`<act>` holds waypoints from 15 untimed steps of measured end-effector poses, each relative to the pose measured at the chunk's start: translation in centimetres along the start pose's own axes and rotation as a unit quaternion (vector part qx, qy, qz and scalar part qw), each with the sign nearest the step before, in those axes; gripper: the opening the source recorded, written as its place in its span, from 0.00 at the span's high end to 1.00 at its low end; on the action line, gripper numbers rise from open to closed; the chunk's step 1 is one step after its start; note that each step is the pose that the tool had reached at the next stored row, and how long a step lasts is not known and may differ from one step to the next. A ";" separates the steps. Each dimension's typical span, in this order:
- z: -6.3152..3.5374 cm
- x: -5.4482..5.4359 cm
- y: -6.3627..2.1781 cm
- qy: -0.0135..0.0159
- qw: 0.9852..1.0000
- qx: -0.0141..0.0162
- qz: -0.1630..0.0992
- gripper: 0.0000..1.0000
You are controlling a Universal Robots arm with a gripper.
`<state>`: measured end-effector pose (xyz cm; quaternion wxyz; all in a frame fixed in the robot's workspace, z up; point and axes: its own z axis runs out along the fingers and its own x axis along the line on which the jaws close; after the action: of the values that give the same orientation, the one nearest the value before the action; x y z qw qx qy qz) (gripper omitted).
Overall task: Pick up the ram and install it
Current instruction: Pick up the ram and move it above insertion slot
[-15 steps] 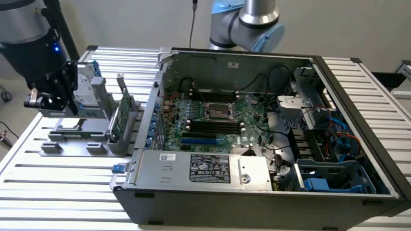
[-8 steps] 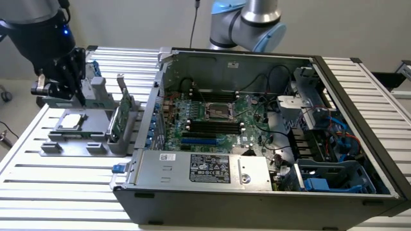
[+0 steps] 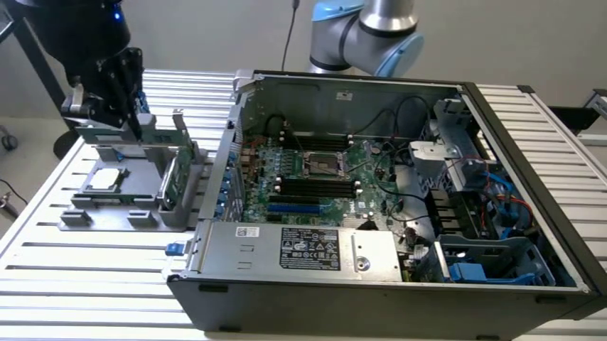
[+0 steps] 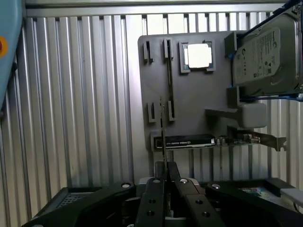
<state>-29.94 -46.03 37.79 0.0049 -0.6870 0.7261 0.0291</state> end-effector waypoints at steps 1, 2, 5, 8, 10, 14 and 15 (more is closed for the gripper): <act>-0.29 0.0 -0.41 -0.001 1.000 0.000 0.000 0.86; -0.58 -0.1 -0.85 -0.001 1.000 0.000 0.000 0.86; -1.27 -0.2 -2.10 -0.003 1.000 0.000 -0.001 0.86; -1.62 -0.3 -3.46 -0.007 1.000 -0.001 -0.002 0.86; -1.72 -0.3 -4.36 -0.012 1.000 -0.001 -0.002 0.86; -1.82 -0.4 -6.18 -0.019 1.000 -0.001 -0.003 0.86; -1.84 -0.5 -6.63 -0.020 1.000 -0.001 -0.003 0.86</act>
<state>-23.24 -46.03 39.41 0.0190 -0.6888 0.7234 0.0441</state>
